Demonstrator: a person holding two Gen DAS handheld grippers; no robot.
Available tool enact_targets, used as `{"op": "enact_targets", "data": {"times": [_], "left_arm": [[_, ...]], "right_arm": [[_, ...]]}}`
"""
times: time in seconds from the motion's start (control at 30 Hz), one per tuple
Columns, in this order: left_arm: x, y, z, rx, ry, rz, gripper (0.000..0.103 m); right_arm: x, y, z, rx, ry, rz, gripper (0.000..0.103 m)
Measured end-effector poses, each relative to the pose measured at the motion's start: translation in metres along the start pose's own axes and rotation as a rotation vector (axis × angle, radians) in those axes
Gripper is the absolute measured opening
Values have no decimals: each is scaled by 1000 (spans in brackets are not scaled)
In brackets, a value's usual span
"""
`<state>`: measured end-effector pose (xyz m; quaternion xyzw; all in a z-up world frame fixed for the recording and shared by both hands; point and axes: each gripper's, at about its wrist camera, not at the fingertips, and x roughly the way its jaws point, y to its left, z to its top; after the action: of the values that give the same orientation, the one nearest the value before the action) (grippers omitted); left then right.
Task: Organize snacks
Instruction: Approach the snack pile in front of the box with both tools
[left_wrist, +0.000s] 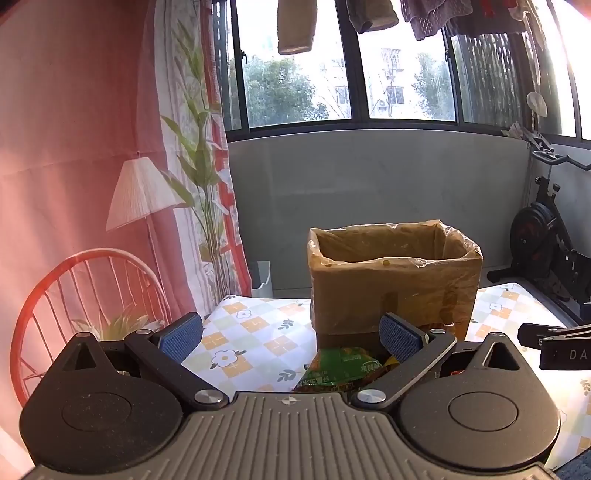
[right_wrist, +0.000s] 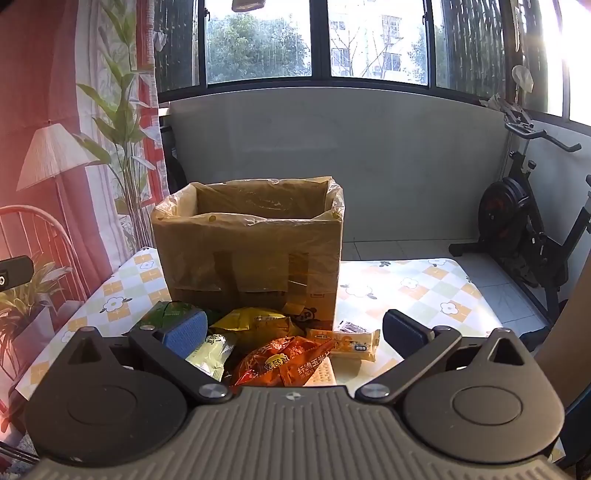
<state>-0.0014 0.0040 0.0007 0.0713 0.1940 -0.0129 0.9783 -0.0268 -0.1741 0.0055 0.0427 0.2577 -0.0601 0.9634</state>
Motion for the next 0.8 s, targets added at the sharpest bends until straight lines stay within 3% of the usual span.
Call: {"op": "enact_targets", "data": {"times": [0.8], "left_arm": [[1,-3,-7,-21,9,27,103]], "right_arm": [[-3,-11,-1,51,-3,14,103]]}}
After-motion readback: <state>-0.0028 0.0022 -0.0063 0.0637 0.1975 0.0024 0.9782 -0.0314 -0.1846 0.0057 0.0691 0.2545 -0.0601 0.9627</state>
